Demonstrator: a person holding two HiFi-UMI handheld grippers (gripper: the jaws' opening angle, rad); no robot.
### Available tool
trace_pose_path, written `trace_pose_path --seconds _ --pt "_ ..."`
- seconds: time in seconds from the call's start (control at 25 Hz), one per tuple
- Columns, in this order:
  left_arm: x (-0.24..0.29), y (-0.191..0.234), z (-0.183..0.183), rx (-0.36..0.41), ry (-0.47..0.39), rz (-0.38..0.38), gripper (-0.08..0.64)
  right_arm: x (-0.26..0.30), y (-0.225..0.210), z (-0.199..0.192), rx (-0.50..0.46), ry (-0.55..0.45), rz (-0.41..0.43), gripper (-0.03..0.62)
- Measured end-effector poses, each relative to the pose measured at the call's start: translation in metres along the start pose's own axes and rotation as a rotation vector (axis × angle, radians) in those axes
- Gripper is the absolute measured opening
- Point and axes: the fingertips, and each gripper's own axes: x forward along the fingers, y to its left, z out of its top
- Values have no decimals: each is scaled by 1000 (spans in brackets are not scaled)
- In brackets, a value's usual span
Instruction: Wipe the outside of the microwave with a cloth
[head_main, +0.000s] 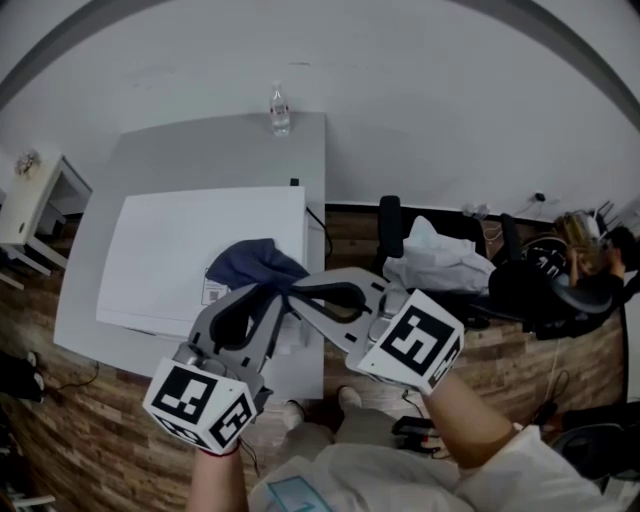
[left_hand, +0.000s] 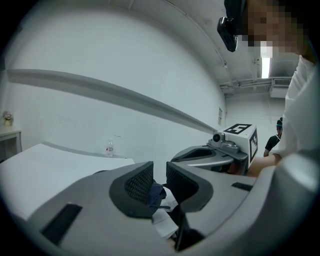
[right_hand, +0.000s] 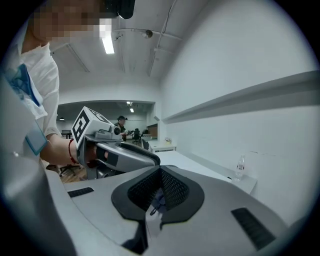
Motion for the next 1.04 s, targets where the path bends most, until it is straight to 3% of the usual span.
trace_pose_path --seconds 1.04 --pt "-3 0 9 6 -10 6 74 0 7 -7 -6 60 42 31"
